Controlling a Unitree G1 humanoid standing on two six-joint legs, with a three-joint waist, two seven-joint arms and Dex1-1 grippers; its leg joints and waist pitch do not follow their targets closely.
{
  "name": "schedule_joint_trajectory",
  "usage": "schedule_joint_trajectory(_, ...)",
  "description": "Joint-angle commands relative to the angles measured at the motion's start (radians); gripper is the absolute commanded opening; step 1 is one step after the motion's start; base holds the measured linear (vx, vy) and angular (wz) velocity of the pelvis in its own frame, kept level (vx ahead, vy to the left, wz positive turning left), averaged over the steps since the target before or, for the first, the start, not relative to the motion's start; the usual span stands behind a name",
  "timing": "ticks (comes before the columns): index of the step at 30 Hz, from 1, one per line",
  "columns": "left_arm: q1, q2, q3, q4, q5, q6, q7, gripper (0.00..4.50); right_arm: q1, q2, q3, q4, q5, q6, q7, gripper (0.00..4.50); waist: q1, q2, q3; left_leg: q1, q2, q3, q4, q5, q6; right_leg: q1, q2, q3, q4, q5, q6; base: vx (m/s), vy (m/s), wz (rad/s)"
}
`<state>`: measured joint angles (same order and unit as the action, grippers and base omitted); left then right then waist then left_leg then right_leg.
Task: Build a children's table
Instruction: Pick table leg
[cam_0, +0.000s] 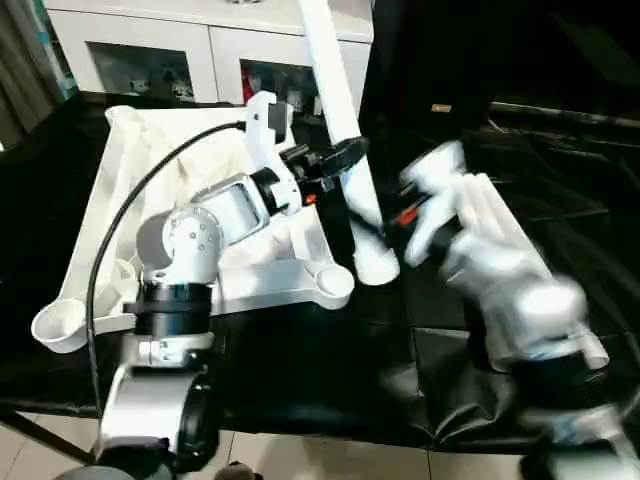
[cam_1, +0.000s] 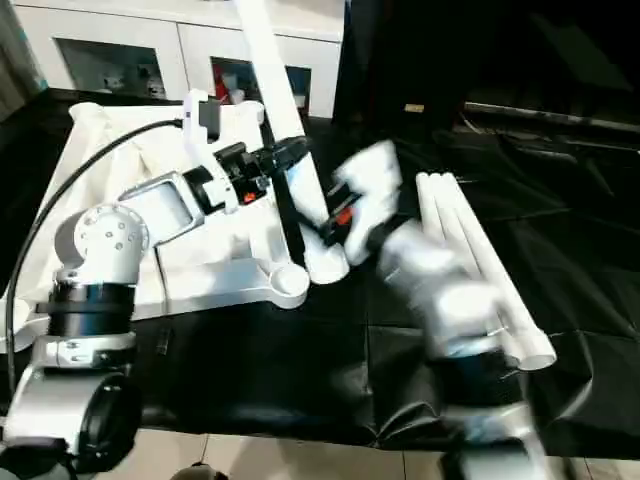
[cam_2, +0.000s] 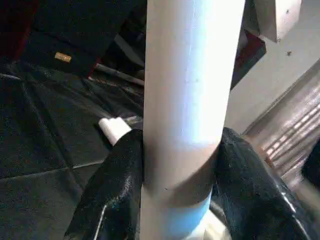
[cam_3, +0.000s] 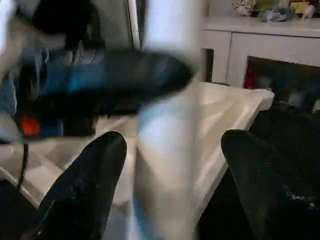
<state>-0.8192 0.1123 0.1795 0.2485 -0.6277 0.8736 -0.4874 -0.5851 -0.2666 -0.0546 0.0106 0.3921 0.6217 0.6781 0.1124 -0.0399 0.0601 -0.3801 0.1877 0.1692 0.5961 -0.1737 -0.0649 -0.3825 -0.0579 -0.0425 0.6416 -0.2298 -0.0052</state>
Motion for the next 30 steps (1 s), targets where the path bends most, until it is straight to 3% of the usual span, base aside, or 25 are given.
schedule_joint_trajectory(1, -0.033, 0.016, -0.030, -0.005, 0.015, -0.003, -0.041, 1.86, -0.012, -0.040, -0.041, -0.005, 0.056, 0.081, 0.047, 3.43, 0.002, 0.007, -0.070, 0.023, 0.035, -0.010, -0.065, -0.093, -0.002, 0.055, -0.071, 0.045, -0.071, 0.066, -0.200, 0.000, 0.000, 0.00)
schedule_joint_trajectory(2, -0.035, 0.031, -0.044, -0.008, 0.021, -0.002, -0.062, 1.86, -0.011, -0.081, -0.043, -0.018, 0.100, 0.145, 0.102, 3.43, 0.002, 0.007, -0.069, 0.019, 0.034, -0.009, -0.064, -0.080, 0.004, 0.055, -0.070, 0.045, -0.070, 0.087, -0.205, 0.000, 0.000, 0.00)
schedule_joint_trajectory(6, -0.041, 0.049, -0.054, 0.000, 0.024, -0.002, -0.087, 1.86, -0.006, -0.127, -0.044, -0.043, 0.177, 0.236, 0.175, 3.43, 0.005, 0.004, -0.073, 0.017, 0.035, -0.009, -0.059, -0.051, 0.022, 0.059, -0.075, 0.043, -0.066, 0.129, -0.225, 0.000, 0.000, 0.00)
schedule_joint_trajectory(9, -0.045, 0.058, -0.059, 0.004, 0.021, -0.002, -0.099, 1.86, -0.003, -0.151, -0.032, -0.046, 0.189, 0.263, 0.197, 3.43, 0.006, 0.001, -0.073, 0.016, 0.036, -0.008, -0.057, -0.046, 0.021, 0.058, -0.077, 0.042, -0.066, 0.111, -0.238, 0.000, 0.000, 0.00)
schedule_joint_trajectory(16, -0.047, 0.066, -0.078, -0.009, 0.020, 0.002, -0.118, 1.86, -0.002, -0.183, 0.039, -0.033, 0.144, 0.264, 0.202, 3.43, 0.005, -0.001, -0.072, 0.017, 0.036, -0.007, -0.058, -0.050, 0.007, 0.057, -0.078, 0.043, -0.068, 0.070, -0.231, 0.000, 0.000, 0.00)
schedule_joint_trajectory(17, -0.045, 0.066, -0.080, -0.016, 0.017, 0.005, -0.120, 1.86, -0.004, -0.182, 0.054, -0.027, 0.122, 0.247, 0.187, 3.43, 0.005, -0.008, -0.073, 0.016, 0.036, -0.007, -0.057, -0.042, 0.009, 0.057, -0.077, 0.042, -0.067, 0.082, -0.231, 0.000, 0.000, 0.00)
schedule_joint_trajectory(20, -0.040, 0.066, -0.084, -0.030, 0.013, 0.009, -0.123, 1.86, -0.012, -0.172, 0.069, -0.009, 0.091, 0.229, 0.157, 3.43, 0.006, -0.004, -0.073, 0.016, 0.036, -0.006, -0.057, -0.035, 0.006, 0.056, -0.079, 0.043, -0.065, 0.088, -0.234, 0.000, 0.000, 0.00)
schedule_joint_trajectory(30, -0.008, 0.127, -0.181, -0.098, 0.013, 0.003, -0.272, 1.86, -0.014, -0.192, 0.091, -0.013, 0.127, 0.253, 0.212, 3.43, 0.007, -0.007, -0.072, 0.015, 0.037, -0.005, -0.057, -0.034, 0.014, 0.056, -0.078, 0.043, -0.064, 0.074, -0.228, 0.000, 0.000, 0.00)
